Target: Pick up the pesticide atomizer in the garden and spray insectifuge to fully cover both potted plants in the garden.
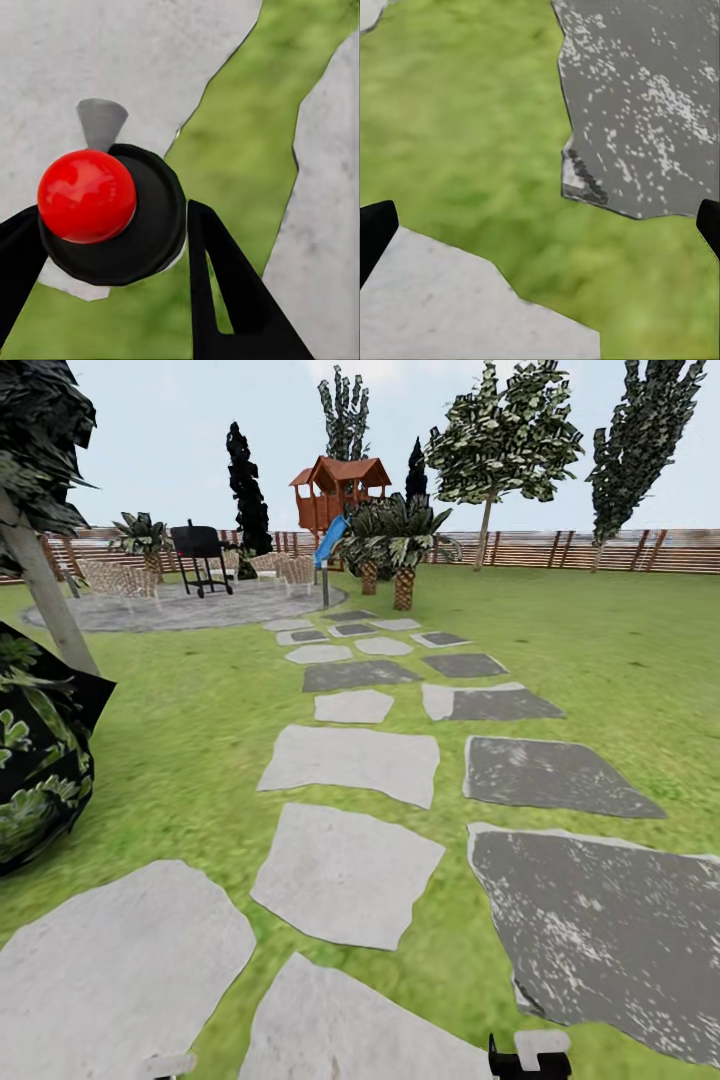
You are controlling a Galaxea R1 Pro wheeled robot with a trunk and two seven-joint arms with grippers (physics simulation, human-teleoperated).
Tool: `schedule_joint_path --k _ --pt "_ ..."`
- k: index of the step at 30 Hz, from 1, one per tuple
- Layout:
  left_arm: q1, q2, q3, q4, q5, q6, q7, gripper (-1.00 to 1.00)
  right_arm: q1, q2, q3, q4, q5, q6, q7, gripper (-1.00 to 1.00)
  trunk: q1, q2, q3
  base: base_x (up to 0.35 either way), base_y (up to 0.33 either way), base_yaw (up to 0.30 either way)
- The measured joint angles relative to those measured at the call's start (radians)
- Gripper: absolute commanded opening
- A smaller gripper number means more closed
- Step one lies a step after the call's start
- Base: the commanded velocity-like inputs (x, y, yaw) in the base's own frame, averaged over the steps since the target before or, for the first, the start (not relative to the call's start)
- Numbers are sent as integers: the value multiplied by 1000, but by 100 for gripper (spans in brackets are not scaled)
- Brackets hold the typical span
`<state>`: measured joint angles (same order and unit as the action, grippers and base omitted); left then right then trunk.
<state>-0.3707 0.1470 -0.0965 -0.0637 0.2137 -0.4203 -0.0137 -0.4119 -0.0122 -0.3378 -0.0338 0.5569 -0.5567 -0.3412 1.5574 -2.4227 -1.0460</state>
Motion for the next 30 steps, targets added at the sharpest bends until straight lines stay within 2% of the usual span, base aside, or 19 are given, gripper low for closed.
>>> schedule_joint_path --k 30 --pt "0 0 -1 0 0 0 0 -100 0 0 0 0 0 0 0 100 0 0 0 339 0 0"
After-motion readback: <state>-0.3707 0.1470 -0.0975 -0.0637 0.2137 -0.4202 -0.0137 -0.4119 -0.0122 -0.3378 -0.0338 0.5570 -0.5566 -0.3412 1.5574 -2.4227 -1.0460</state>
